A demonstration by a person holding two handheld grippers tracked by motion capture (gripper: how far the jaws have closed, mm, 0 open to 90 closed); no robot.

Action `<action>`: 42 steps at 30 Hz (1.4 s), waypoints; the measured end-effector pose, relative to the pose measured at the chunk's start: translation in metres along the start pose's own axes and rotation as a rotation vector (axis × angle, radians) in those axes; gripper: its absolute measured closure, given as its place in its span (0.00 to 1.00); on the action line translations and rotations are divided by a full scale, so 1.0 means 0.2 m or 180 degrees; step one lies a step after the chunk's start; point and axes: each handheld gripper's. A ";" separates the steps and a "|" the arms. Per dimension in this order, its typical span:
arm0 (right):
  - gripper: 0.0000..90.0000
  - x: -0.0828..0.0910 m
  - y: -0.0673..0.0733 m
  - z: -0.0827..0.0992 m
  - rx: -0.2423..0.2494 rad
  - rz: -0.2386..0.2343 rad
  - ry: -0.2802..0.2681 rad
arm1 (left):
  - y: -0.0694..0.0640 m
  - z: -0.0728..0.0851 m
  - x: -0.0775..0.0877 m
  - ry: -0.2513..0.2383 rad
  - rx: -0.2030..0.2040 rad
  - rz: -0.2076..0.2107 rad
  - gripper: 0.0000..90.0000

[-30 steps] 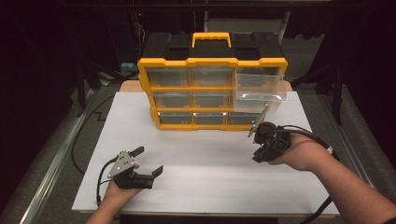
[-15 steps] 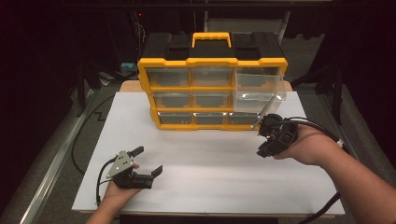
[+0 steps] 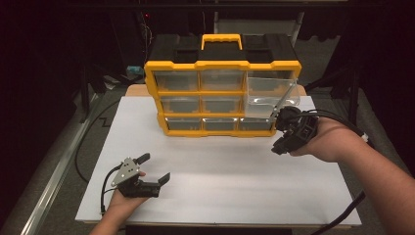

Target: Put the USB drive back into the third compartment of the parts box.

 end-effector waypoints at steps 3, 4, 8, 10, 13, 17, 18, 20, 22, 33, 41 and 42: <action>0.88 0.03 0.00 -0.02 0.0021 0.0000 -0.0015 | 0.00 0.00 0.00 -0.0007 0.0007 -0.0002 0.01; 0.88 0.03 0.00 -0.03 0.0020 -0.0008 -0.0014 | 0.00 0.00 0.00 -0.0009 0.0005 -0.0004 0.01; 0.88 0.07 0.00 -0.05 0.0058 -0.0007 0.0004 | 0.00 0.00 0.01 -0.0012 0.0005 -0.0001 0.01; 0.88 0.08 0.00 -0.06 0.0054 -0.0004 0.0001 | 0.00 0.00 0.01 -0.0013 -0.0001 -0.0002 0.01; 0.88 0.11 0.01 -0.08 0.0079 -0.0008 -0.0009 | 0.00 0.00 0.01 -0.0019 0.0003 0.0005 0.01; 0.88 0.14 0.02 -0.10 0.0098 0.0019 0.0011 | 0.00 0.00 0.01 -0.0019 -0.0001 0.0009 0.01; 0.88 0.15 0.02 -0.11 0.0091 0.0023 0.0003 | 0.00 0.00 0.01 -0.0019 -0.0002 0.0010 0.00; 0.88 0.17 0.03 -0.12 0.0104 0.0024 -0.0003 | 0.00 0.00 0.01 -0.0022 -0.0001 0.0012 0.01; 0.88 0.19 0.03 -0.13 0.0110 0.0037 0.0003 | 0.00 0.00 0.01 -0.0021 -0.0004 0.0015 0.00; 0.88 0.31 0.04 -0.17 0.0097 0.0065 -0.0006 | 0.00 0.00 0.01 -0.0038 0.0009 0.0019 0.01; 0.88 0.39 0.02 -0.19 0.0077 0.0072 -0.0032 | 0.01 0.00 0.02 -0.0043 0.0016 0.0028 0.00; 0.88 0.40 0.01 -0.20 0.0063 0.0069 -0.0044 | 0.01 0.00 0.02 -0.0044 0.0015 0.0028 0.01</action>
Point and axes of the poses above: each handheld gripper's, and its own axes: x roughly backward along the jaws, z roughly out of its underside, y roughly to its left, and after that the axes turned 10 degrees about -z, right-handed
